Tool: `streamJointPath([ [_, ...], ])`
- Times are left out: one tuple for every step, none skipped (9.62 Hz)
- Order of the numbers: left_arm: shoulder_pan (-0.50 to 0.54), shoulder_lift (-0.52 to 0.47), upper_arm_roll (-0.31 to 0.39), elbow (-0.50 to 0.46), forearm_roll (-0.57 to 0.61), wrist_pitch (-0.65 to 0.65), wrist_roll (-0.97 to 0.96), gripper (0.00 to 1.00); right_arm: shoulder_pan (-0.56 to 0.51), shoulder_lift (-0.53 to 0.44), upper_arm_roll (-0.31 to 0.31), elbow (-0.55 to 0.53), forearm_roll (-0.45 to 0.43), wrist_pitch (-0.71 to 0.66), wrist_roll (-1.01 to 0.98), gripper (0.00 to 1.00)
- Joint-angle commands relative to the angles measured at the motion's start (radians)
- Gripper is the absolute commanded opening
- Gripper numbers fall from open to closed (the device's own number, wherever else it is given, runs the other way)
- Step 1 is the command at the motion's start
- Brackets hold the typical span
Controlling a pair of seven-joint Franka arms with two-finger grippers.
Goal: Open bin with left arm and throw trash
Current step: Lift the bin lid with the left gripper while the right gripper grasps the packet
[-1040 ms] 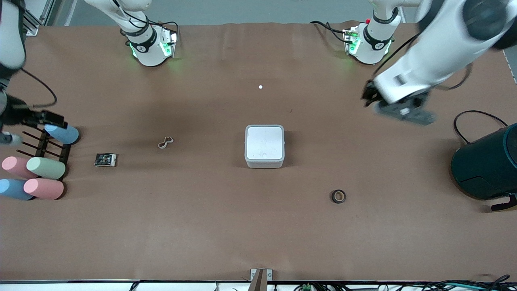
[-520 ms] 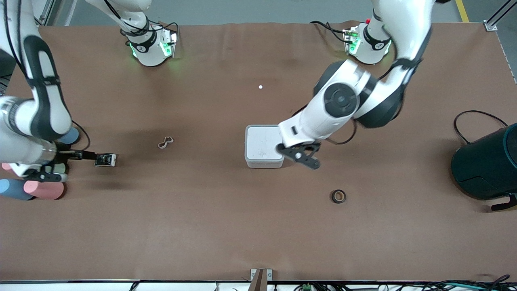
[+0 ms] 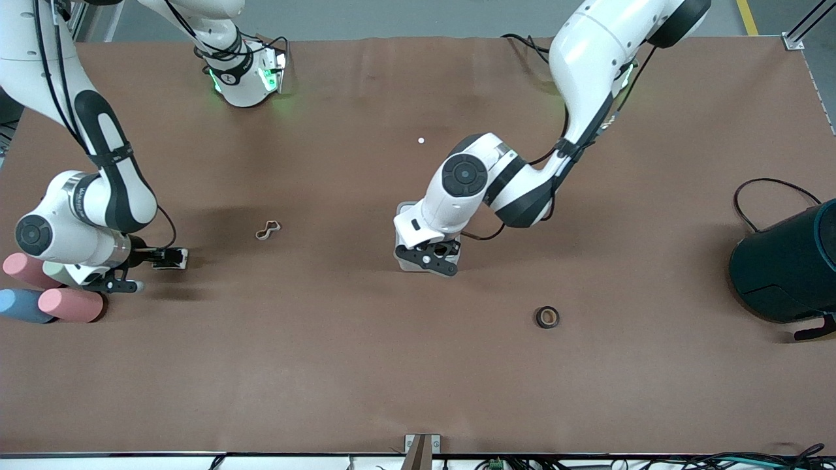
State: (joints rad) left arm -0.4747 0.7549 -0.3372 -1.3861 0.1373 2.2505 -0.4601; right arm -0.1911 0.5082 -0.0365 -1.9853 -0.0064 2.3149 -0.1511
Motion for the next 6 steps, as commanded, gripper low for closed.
streamJointPath([
  [-0.01, 0.026, 0.006, 0.016, 0.031, 0.018, -0.06, 0.0, -0.016, 0.009, 0.01, -0.017, -0.018, 0.017, -0.01, 1.0],
  [-0.012, 0.035, 0.006, -0.016, 0.031, 0.082, -0.077, 0.0, -0.016, 0.015, 0.01, -0.017, -0.018, 0.017, -0.01, 1.0],
  [-0.004, 0.026, 0.006, -0.037, 0.033, 0.113, -0.08, 0.0, -0.017, 0.018, 0.01, -0.017, -0.018, 0.017, -0.01, 1.0],
  [0.01, -0.008, 0.006, -0.037, 0.033, 0.056, -0.086, 0.0, -0.017, 0.019, 0.01, -0.017, -0.02, 0.017, -0.01, 0.99],
  [0.04, -0.072, 0.004, -0.025, 0.033, -0.11, -0.091, 0.01, -0.019, 0.024, 0.01, -0.015, -0.018, 0.017, -0.008, 0.78],
  [0.085, -0.142, -0.002, -0.025, 0.028, -0.232, -0.068, 0.01, -0.019, 0.024, 0.01, -0.012, -0.018, 0.005, -0.005, 0.48],
])
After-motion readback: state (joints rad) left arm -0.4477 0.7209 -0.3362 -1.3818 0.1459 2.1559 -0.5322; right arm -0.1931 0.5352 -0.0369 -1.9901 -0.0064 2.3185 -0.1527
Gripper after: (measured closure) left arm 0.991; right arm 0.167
